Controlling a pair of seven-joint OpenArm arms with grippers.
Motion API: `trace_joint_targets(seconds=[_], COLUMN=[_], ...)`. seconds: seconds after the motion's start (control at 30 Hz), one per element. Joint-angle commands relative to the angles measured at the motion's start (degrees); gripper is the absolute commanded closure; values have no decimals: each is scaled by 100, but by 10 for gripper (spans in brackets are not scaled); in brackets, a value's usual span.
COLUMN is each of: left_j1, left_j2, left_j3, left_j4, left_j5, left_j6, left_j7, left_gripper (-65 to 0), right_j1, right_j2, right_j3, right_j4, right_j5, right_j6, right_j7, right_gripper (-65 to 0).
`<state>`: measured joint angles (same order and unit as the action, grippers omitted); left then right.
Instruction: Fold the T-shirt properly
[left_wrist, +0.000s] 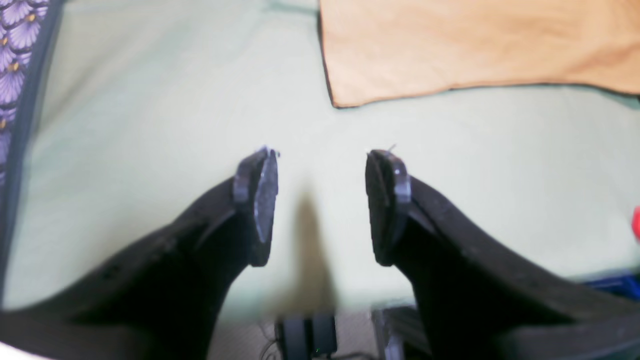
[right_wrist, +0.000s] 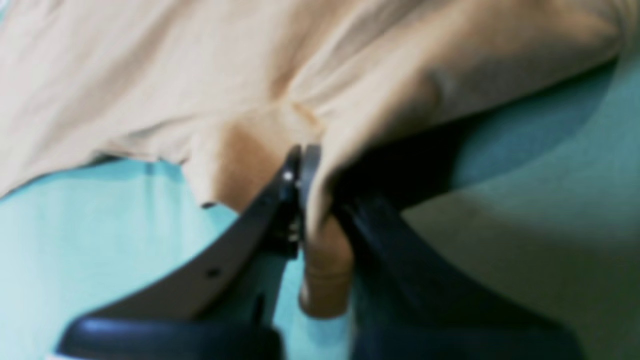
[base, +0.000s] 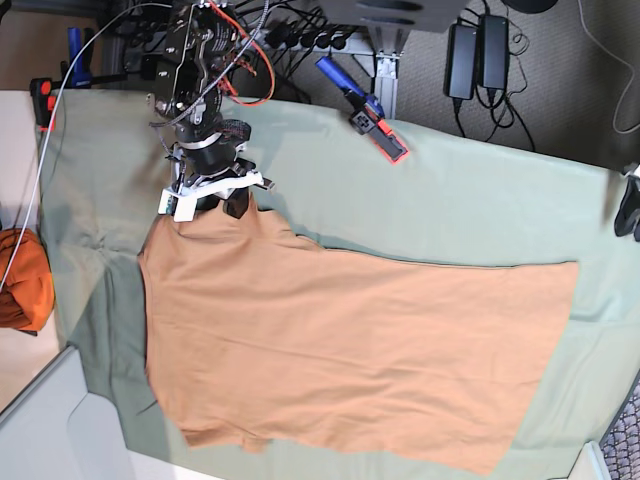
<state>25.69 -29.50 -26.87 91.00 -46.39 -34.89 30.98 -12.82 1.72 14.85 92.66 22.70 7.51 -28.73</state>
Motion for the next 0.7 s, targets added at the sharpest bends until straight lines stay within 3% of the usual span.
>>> trace_joint_targets(seconds=[0.0,0.17,0.33,0.67], left_j1=[-225,-1364,-2197,-2365], left_j2=[-96,-44,0,264], left_j3=[101,809,1104,1641], left_j4=[-96,-1132,-1987,-2173], left_j5=[-55,46,151,140], left_j6=[-24,-24,-28,-94], left_j7=[-118,-118,-111,-15], left_gripper=[-323,-323,-323,-323], right_j1=[9,0,-9,-9], right_j2=[17,17,17,17], right_j3=[2,2,2,2], right_j4=[59,59,59,59], right_j5=[-120,-291,-297,-295], right_j6=[321,321,321,321], right_j7=[-39,-42,-39,-42], right_gripper=[0,0,0,0])
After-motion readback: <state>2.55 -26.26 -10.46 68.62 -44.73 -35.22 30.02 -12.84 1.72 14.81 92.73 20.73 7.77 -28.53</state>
